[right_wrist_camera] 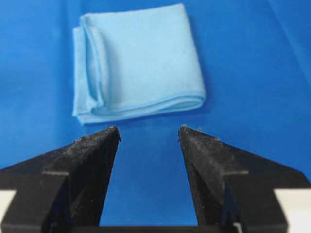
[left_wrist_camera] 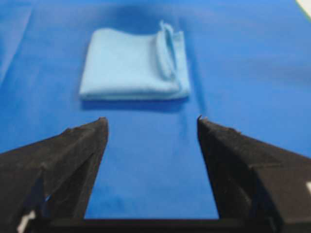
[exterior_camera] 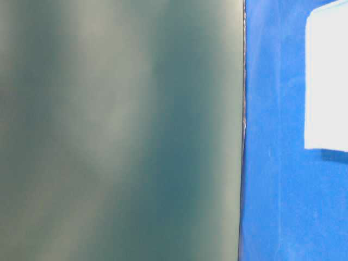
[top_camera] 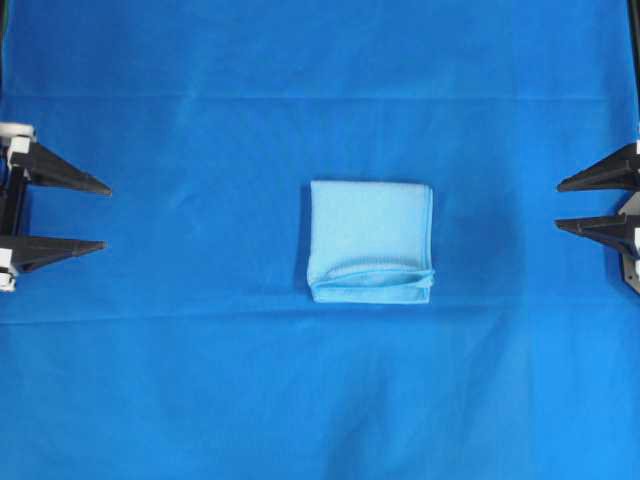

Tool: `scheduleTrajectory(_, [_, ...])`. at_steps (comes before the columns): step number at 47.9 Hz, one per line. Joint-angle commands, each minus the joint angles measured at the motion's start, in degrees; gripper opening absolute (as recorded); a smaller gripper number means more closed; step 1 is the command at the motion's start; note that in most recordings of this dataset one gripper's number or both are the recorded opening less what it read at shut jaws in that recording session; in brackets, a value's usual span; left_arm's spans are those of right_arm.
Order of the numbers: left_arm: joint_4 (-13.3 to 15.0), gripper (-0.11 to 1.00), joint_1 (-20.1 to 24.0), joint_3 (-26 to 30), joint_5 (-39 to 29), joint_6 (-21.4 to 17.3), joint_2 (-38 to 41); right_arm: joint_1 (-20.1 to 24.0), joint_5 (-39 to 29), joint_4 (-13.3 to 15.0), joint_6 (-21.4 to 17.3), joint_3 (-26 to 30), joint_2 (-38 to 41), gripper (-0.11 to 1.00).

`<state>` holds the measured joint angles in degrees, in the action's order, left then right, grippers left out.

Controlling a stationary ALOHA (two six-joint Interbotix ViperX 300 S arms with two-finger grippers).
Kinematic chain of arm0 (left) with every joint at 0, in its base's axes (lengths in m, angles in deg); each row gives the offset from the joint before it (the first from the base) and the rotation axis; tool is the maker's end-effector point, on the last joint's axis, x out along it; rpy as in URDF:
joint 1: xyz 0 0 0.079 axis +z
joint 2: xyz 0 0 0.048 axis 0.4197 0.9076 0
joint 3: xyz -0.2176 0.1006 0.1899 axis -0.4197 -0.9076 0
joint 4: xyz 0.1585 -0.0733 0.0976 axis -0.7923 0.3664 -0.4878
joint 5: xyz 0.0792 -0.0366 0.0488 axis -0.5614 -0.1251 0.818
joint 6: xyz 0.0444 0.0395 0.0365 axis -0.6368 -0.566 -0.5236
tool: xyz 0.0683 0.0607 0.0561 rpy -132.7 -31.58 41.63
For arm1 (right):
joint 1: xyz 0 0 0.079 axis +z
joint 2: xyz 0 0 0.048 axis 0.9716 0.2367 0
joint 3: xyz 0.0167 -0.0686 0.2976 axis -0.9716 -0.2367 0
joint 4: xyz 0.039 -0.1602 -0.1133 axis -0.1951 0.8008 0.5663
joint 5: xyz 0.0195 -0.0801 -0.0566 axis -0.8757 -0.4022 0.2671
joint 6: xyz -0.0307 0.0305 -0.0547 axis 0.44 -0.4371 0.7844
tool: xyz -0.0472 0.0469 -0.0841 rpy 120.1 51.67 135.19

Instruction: Fold the light blue towel.

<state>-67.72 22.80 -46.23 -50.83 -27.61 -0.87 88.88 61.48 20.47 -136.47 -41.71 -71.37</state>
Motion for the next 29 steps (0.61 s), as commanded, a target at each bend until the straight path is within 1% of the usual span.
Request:
scheduleTrajectory(1, [0.09, 0.71, 0.88, 0.09, 0.26, 0.7, -0.7, -0.35, 0.97, 0.26, -0.09, 0.7, 0.62, 0.58])
scheduleTrajectory(29, [0.09, 0.71, 0.97, 0.0, -0.44, 1.14, -0.7, -0.44, 1.05, 0.26, -0.18, 0.53, 0.97, 0.58])
